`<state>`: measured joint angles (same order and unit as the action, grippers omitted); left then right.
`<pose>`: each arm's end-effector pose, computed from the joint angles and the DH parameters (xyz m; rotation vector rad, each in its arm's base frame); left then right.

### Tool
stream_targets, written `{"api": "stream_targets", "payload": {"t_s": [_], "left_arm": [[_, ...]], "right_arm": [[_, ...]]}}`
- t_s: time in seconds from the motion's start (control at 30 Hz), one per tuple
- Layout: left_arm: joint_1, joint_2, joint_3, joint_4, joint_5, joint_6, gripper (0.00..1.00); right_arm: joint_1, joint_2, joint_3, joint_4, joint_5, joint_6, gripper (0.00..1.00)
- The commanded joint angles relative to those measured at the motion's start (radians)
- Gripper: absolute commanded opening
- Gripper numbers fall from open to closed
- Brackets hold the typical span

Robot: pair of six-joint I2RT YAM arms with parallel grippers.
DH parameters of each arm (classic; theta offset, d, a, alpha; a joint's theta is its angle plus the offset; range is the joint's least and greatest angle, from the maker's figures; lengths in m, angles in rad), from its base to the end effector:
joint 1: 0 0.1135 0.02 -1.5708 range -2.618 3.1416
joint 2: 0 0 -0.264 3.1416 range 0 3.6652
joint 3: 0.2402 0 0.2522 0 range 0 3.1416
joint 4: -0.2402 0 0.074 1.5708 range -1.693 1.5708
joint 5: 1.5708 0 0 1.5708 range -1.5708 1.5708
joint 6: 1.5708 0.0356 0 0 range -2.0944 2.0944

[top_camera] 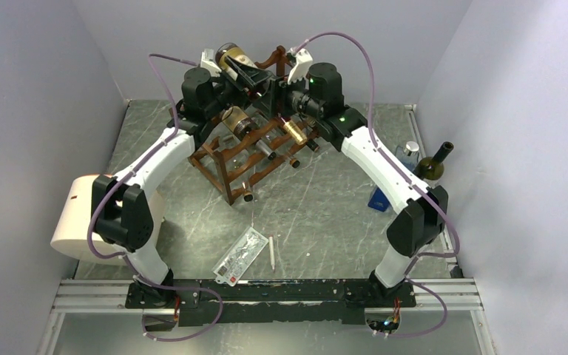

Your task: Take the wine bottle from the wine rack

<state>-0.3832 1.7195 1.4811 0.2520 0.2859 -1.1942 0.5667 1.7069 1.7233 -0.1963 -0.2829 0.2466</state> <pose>0.3853 -0.1661 0.3765 -0.4525 1.6969 -1.4261 0.3374 0.2265 0.4197 -0.5000 1.7497 0.8328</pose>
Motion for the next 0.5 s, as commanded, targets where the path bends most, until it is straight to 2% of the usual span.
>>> {"api": "stream_targets", "payload": {"t_s": [0.0, 0.1, 0.17, 0.27, 0.47], "left_arm": [[0.013, -0.079, -0.006, 0.119, -0.025, 0.018, 0.07], [0.013, -0.095, 0.001, 0.088, -0.026, 0.031, 0.07], [0.012, -0.102, 0.008, 0.066, -0.021, 0.041, 0.07], [0.016, -0.11, 0.001, 0.058, -0.013, 0.047, 0.07], [0.025, -0.115, 0.001, 0.03, 0.012, 0.054, 0.07]], "right_arm": [[0.006, -0.174, -0.007, 0.251, -0.032, -0.031, 0.49], [0.006, -0.223, -0.068, 0.271, -0.01, -0.038, 0.73], [0.005, -0.247, -0.093, 0.274, -0.007, -0.045, 0.82], [0.006, -0.263, -0.102, 0.262, -0.015, -0.054, 0.89], [0.006, -0.29, -0.121, 0.237, 0.024, -0.082, 0.96]]}}
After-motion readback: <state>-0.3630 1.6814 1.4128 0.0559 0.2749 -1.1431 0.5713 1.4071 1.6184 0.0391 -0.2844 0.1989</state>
